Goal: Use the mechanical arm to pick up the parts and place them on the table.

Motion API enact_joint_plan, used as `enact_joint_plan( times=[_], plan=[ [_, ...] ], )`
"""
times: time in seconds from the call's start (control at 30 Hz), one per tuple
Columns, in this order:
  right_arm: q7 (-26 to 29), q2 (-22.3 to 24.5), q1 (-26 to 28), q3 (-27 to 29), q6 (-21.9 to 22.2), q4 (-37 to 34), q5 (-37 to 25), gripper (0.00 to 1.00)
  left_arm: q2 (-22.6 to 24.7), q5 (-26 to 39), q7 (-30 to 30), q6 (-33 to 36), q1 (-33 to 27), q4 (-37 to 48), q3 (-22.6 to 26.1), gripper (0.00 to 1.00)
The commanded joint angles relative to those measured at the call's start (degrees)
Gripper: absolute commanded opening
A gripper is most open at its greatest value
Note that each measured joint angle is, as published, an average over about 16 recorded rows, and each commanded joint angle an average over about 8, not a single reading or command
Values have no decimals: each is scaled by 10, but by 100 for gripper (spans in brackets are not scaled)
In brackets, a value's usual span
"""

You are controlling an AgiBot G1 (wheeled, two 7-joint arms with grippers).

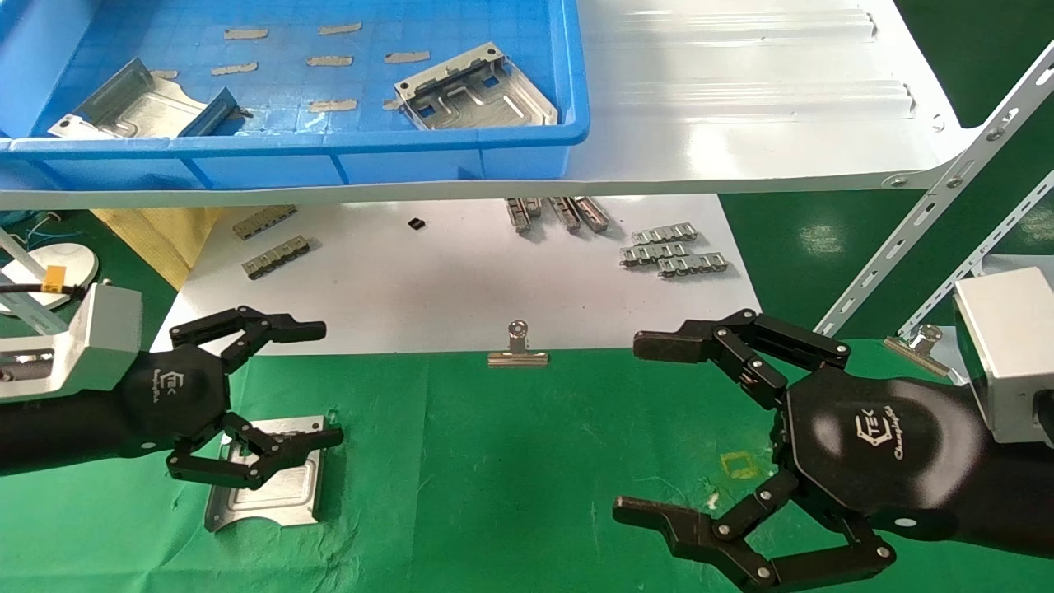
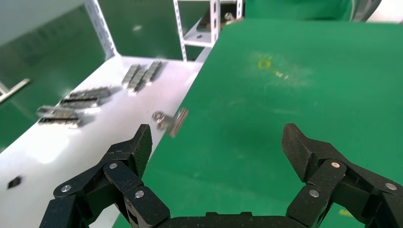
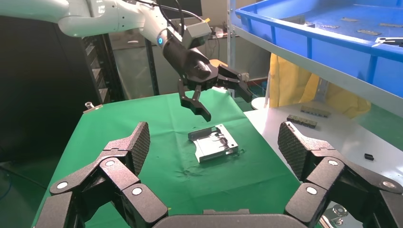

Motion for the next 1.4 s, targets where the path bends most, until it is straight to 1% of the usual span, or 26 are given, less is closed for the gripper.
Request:
enact_joint_plan(
  times=[0.03, 1.1, 1.27, 1.4],
  plan=[
    [0, 0, 0, 0, 0, 0, 0, 100, -2, -4, -14, -2, 10, -20, -11, 100],
    [0, 0, 0, 0, 0, 0, 0, 100, -39, -67, -236, -36, 177, -338, -193, 100],
    [0, 0, 0, 0, 0, 0, 0, 100, -44, -75, -261, -39, 197, -377, -215, 100],
    [0, 0, 0, 0, 0, 0, 0, 100, -46, -78, -267, -41, 204, -390, -223, 100]
  ],
)
